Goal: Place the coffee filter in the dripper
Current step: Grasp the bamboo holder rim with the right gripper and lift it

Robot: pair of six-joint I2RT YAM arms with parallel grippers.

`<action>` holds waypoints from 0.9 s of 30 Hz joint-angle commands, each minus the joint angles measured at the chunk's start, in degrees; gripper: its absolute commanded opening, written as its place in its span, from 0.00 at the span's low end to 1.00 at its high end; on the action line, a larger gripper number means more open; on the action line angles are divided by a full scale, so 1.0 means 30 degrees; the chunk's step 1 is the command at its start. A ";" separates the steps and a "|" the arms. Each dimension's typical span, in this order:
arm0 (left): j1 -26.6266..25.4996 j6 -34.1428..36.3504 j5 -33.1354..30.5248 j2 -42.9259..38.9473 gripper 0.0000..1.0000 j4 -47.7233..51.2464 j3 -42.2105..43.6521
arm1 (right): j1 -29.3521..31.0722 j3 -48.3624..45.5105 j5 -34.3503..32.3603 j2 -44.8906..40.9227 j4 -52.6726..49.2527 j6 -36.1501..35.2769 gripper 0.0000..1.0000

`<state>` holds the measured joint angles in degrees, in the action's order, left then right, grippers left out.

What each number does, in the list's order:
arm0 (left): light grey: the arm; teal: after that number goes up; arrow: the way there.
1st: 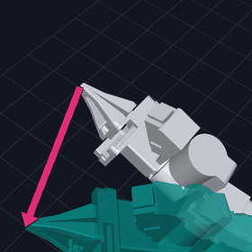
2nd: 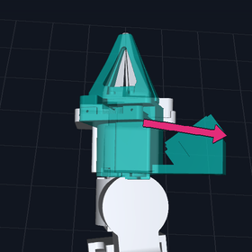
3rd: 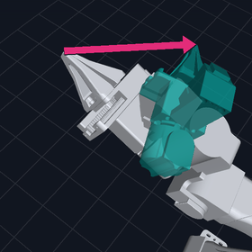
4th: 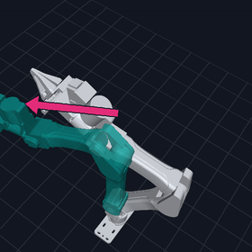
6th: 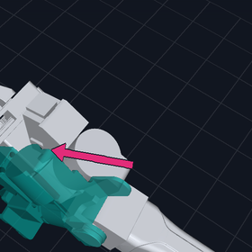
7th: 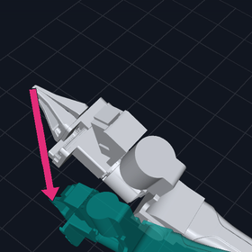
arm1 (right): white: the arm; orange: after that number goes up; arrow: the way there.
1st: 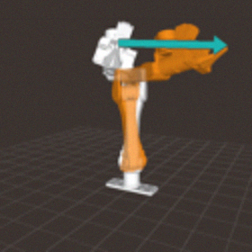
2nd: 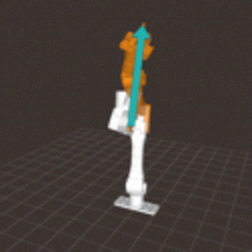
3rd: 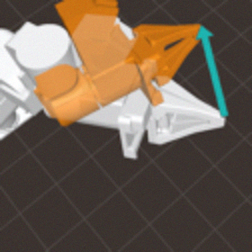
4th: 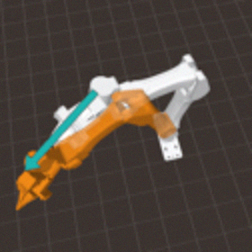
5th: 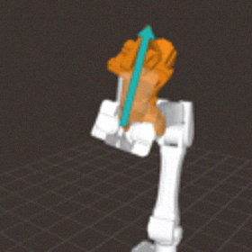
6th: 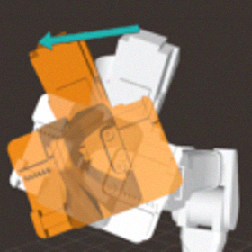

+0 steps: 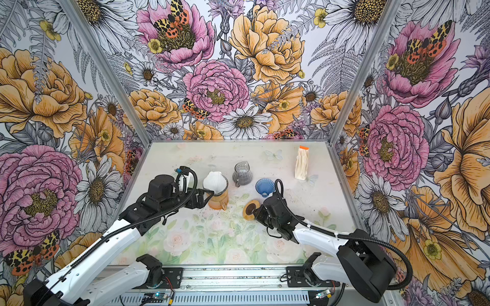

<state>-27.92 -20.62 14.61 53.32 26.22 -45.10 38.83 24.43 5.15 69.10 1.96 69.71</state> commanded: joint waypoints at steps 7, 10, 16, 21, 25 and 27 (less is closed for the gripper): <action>0.0138 0.0253 0.0582 0.0157 0.99 -0.0551 -0.0947 | 0.0336 0.0878 -0.0149 -0.0860 -0.1375 -0.1792 0.04; 0.0161 0.0251 0.0620 0.0127 0.99 -0.0542 -0.0965 | 0.0358 0.1228 0.0104 -0.0885 -0.1602 -0.2475 0.00; 0.0149 0.0333 0.0621 0.0270 0.99 -0.0559 -0.1123 | 0.0387 0.1542 0.0580 -0.1172 -0.1757 -0.3416 0.00; 0.0167 0.0445 0.0772 0.0565 0.99 -0.0525 -0.1719 | 0.0387 0.2220 0.0459 -0.1945 -0.2302 -0.4363 0.00; 0.0169 0.0447 0.0641 0.0625 0.99 -0.0540 -0.2130 | 0.0336 0.3150 0.0481 -0.2528 -0.3082 -0.5133 0.00; 0.0167 0.0483 0.0689 0.0682 0.99 -0.0489 -0.2350 | 0.0148 0.3726 0.0681 -0.2757 -0.3454 -0.5545 0.00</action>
<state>-27.92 -20.43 15.55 55.31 25.82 -50.11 39.55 32.21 6.39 62.65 -7.57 56.40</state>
